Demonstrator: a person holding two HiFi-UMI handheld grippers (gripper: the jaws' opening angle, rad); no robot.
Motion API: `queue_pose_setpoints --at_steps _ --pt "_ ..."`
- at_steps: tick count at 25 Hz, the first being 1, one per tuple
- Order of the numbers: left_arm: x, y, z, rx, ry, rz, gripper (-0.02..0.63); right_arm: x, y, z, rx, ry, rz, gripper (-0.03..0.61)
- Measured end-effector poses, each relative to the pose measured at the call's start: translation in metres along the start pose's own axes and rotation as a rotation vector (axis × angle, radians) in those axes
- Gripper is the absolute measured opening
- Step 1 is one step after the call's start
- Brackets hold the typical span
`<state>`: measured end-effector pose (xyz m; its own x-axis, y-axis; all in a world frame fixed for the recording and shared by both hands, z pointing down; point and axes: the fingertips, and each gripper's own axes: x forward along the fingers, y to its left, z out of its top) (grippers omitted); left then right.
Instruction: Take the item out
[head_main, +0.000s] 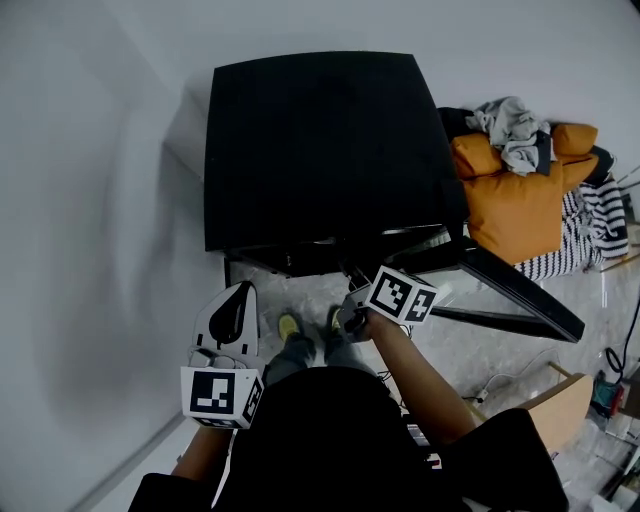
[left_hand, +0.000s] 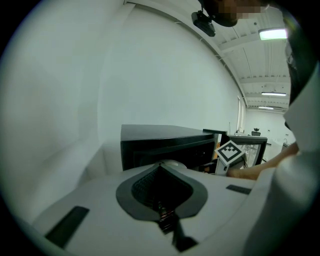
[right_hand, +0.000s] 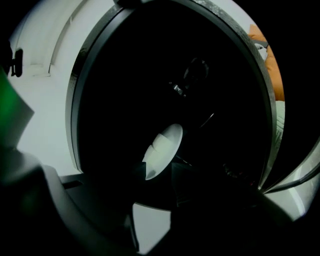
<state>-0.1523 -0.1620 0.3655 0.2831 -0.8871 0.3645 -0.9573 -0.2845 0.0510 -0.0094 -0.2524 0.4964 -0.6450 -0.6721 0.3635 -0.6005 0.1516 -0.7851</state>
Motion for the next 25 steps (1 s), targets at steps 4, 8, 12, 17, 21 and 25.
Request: queue_pose_setpoints --at_steps 4,8,12,17,21,25 --pt "-0.004 0.009 0.000 -0.006 0.004 0.026 0.008 0.010 -0.005 0.001 0.053 0.004 0.001 0.152" --pt "-0.007 0.017 -0.004 -0.011 0.005 0.051 0.008 0.019 -0.008 0.003 0.098 -0.002 0.007 0.152" --pt "-0.012 0.025 -0.003 -0.014 0.000 0.074 0.008 0.026 -0.007 0.007 0.125 -0.012 0.020 0.152" --pt "-0.016 0.035 -0.005 -0.021 0.003 0.096 0.008 0.036 -0.005 0.009 0.146 -0.010 0.035 0.152" --pt "-0.016 0.037 -0.003 -0.021 0.012 0.095 0.008 0.041 -0.003 0.007 0.177 0.007 0.051 0.150" --pt "-0.017 0.041 -0.004 -0.023 0.009 0.099 0.008 0.045 -0.001 0.006 0.192 0.001 0.065 0.149"
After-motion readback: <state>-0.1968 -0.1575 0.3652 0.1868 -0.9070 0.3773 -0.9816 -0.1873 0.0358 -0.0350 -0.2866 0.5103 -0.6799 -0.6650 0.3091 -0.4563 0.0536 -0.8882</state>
